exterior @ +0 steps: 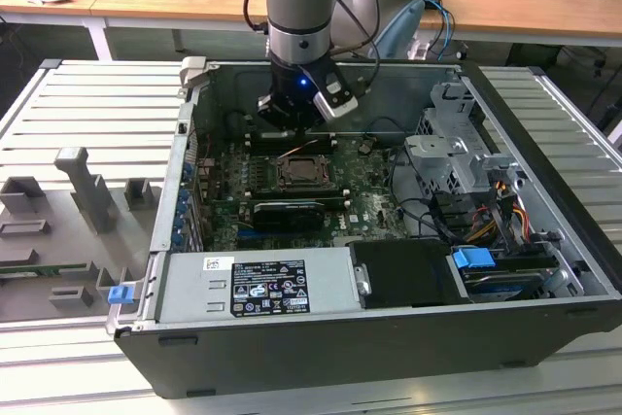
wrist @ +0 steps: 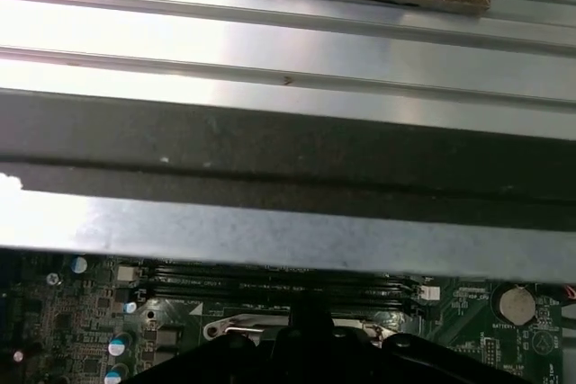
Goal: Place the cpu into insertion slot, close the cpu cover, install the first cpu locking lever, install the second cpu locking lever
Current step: 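Install the first cpu locking lever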
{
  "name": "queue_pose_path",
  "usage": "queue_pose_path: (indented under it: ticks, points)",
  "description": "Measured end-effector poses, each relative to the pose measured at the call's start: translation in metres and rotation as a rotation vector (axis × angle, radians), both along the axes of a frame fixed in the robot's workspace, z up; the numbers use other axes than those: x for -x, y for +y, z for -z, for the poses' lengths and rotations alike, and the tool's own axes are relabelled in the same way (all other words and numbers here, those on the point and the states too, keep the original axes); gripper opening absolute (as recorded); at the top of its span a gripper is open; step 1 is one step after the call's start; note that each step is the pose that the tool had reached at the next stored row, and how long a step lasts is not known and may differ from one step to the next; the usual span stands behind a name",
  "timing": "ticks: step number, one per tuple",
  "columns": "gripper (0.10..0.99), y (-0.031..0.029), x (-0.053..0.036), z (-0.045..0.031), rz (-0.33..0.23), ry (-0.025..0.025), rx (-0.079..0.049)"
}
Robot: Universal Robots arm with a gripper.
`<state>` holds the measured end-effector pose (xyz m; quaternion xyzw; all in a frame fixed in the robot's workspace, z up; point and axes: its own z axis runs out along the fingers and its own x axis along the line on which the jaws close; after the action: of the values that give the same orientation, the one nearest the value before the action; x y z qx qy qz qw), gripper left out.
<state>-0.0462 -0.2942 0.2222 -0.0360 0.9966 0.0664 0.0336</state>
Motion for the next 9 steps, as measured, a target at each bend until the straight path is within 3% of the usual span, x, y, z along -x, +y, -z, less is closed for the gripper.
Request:
queue_pose_path:
  ticks: [9]
  points:
    - [0.106, 0.0029, -0.0111, 0.0061, 0.000, 0.0001, 0.000]
